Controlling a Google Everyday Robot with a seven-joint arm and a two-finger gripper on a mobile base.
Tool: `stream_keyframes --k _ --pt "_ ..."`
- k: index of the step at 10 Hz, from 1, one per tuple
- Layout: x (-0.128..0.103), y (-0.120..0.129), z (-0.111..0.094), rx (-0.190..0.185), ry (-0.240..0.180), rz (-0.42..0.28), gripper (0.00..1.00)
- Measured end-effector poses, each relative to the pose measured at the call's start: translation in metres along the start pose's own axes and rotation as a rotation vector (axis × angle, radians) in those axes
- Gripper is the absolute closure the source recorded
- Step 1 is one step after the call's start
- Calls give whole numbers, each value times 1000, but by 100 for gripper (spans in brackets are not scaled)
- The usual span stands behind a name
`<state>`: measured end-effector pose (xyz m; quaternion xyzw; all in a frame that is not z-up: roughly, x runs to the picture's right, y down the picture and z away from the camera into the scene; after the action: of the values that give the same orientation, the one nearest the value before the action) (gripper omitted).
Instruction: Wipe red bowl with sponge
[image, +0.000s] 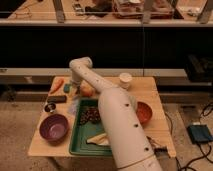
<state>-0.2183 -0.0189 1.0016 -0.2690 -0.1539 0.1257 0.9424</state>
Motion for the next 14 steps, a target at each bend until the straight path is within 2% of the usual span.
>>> stream_keyframes --k 5,11,13,14 --pt "7 -1 12 -13 26 17 26" --pt "10 -2 13 -39 -1 23 86" --pt "10 -6 2 -46 -28 22 99" --pt "12 -9 -13 -53 -55 23 100"
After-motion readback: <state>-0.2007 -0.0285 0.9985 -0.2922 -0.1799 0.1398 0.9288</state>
